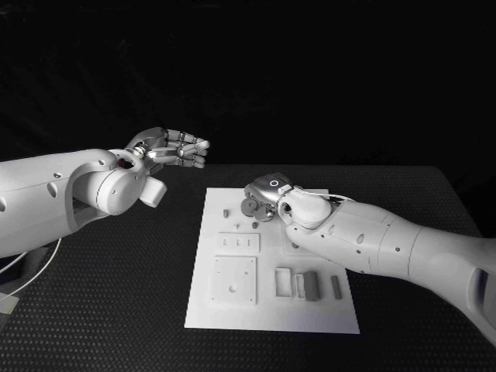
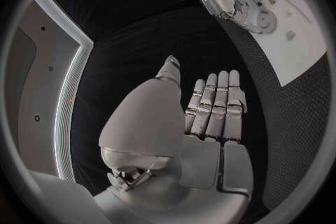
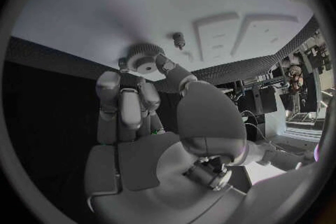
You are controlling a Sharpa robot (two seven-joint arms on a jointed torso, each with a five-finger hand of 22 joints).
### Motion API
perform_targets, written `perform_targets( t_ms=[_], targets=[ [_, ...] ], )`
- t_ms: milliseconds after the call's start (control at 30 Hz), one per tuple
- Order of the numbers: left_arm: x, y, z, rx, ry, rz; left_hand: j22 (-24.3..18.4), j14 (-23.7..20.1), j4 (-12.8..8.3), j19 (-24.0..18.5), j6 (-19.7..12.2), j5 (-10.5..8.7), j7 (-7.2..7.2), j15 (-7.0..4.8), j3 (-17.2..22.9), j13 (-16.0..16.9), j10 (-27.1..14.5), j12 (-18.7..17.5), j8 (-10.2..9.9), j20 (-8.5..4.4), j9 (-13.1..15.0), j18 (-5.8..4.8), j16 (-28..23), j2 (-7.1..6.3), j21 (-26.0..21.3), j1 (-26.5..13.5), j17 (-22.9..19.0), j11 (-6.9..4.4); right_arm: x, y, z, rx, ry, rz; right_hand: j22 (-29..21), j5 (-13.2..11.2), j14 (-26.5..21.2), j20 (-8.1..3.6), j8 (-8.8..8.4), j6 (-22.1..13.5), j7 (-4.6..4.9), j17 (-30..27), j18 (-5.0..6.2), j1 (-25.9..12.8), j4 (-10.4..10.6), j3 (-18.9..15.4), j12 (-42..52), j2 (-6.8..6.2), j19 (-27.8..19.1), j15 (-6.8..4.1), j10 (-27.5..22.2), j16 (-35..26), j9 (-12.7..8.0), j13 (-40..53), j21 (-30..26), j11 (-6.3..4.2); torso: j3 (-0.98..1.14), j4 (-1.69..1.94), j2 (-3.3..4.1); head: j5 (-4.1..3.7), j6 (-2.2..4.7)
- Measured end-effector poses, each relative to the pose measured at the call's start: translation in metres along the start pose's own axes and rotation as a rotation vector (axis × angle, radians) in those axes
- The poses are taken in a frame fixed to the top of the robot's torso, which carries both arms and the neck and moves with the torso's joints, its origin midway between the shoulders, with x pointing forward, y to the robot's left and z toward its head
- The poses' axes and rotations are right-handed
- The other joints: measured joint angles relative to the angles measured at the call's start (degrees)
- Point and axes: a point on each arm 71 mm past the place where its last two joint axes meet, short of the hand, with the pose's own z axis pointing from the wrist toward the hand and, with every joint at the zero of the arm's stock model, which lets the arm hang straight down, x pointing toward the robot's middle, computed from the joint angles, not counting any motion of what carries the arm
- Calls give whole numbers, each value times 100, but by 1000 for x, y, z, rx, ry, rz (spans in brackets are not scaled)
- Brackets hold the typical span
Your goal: Assemble the parts on the task board
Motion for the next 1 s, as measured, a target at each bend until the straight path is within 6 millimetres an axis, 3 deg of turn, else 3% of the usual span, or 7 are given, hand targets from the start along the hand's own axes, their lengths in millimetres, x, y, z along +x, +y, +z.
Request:
perform_targets(
  t_ms=[100, 467, 700, 800, 833, 900, 1000],
  targets=[
    [0, 0, 0, 0, 0, 0, 0, 0, 0, 0, 0, 0, 0, 0, 0, 0, 0, 0, 0, 0, 0, 0, 0, 0, 0, 0, 1, 0, 0, 1, 0, -2, -1, 4, 0, 0, -1, 9, -55, -138, -2, 1, 0, 1, 16, 16, 0, -46, 9, 2, -10, 0, -38, -10, 0, 9, 1, 0, -1, 1, 0],
    [-1, 0, -1, -1, -2, 0, 1, 0, 0, 0, 0, 0, 0, 0, 0, -5, 0, 0, 0, 0, 0, 0, 0, 0, 0, 0, 5, 0, 1, -5, -5, 7, 4, 13, 0, 0, -1, 10, -3, -41, 13, 6, 1, -17, 40, 40, 0, -23, 10, 2, 12, 0, -32, -10, 0, -13, -3, 0, -1, -20, -5],
    [-3, 1, -2, -2, -5, -1, 1, 0, 0, 0, 0, 0, 0, 0, 0, -5, -21, 0, 0, 0, 0, 0, 0, 0, -5, 0, 5, 20, 3, -11, -8, 19, 22, 31, 0, 0, -1, 10, 81, 68, 30, 19, 0, -59, 40, 40, 0, 285, 11, 1, 12, 0, -32, -10, 0, -13, -3, -4, -1, -15, -4],
    [-3, 1, -2, -2, -4, -1, -4, 0, 0, 0, 0, 0, 0, 0, 0, -10, -20, 0, 0, 0, 0, 0, 0, -1, -23, -1, 4, 20, 4, -12, -8, 21, 43, 44, 0, 0, -6, 11, 79, 80, 32, 5, 1, -175, 159, 92, 0, 771, 11, 6, 12, 0, -38, -11, 0, -13, -3, -5, -1, -10, -13],
    [-2, 1, -2, -2, -4, -1, -4, 0, 0, 0, 0, 0, 0, 0, 0, -10, -20, 0, 0, 0, 0, 0, 0, -14, -23, -14, 4, 20, 4, -12, -7, 22, 50, 50, 0, 4, -20, 24, 79, 80, 32, -13, 1, -189, 334, 297, 0, 900, -7, 21, 4, 0, -62, -23, -31, -13, -2, -5, -1, -9, -14],
    [-2, 1, -2, -3, -4, -1, -4, 0, 0, 0, 0, 0, 0, 0, 0, -10, -21, 0, 0, 0, 0, 0, 0, -25, -23, -25, 4, 20, 4, -13, -7, 22, 59, 57, 0, 28, -27, 40, 79, 77, 30, -22, 1, -148, 724, 1008, 0, 859, -43, 27, -30, 0, -118, -26, -48, -11, 0, -5, -1, -8, -18],
    [-2, 1, -2, -3, -3, -1, -3, 0, 0, 0, 0, 0, 0, 0, 0, -10, -20, 0, 0, 0, 0, 0, 0, -24, -23, -24, 9, 20, 4, -14, -6, 24, 71, 66, 0, 28, -28, 40, 78, 30, -10, -32, 0, -149, 868, 1344, 0, 860, -44, 28, -31, 0, -160, -29, -4, -11, 2, -5, 0, -7, -22]
  ],
)
